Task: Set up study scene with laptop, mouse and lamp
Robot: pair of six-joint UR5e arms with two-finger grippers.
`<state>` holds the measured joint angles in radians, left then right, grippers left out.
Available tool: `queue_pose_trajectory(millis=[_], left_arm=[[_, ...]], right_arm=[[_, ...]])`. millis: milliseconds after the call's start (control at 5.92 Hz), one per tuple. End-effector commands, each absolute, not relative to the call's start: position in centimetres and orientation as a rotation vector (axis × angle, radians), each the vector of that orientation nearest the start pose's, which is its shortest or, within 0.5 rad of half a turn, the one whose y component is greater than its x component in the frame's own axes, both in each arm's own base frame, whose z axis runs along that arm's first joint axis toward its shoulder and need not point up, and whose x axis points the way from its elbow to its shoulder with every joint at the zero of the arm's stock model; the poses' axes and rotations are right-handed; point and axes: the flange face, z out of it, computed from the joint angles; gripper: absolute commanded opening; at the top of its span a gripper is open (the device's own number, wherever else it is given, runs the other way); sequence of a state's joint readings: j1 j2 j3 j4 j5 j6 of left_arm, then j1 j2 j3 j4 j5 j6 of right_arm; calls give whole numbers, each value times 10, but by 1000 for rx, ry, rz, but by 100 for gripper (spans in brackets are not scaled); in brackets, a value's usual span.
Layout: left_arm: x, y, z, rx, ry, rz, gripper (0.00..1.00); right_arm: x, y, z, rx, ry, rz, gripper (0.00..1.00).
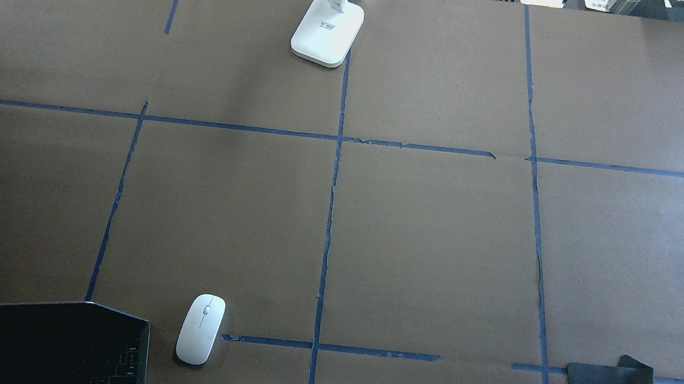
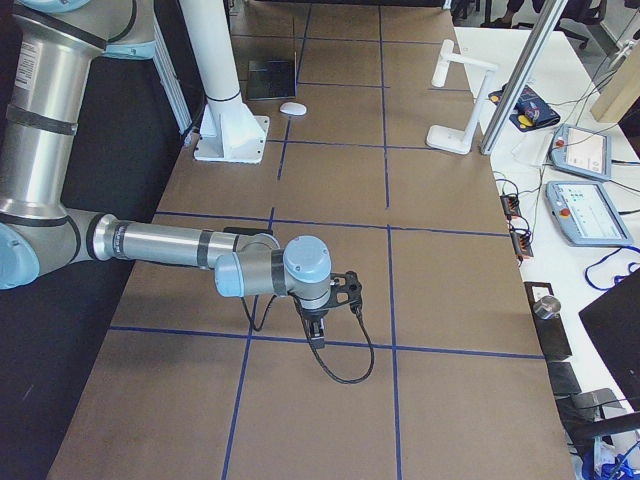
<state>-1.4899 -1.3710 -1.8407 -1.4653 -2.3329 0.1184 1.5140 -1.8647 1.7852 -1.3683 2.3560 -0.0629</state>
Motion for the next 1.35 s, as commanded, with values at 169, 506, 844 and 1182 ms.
queue_pose_trajectory(millis=[169, 506, 844, 1182], left_arm=[[-27, -443, 564, 213, 757, 272, 100], [-22, -486, 526, 370, 754, 345, 100], [34, -477, 516, 452, 811, 493, 100], [147, -467, 440, 532, 937, 681, 100]], right_arm=[[39, -380, 651, 129, -814, -166, 100], [39, -380, 649, 133, -814, -167, 100], [39, -380, 649, 133, -815, -167, 100], [39, -380, 649, 132, -819, -166, 100]])
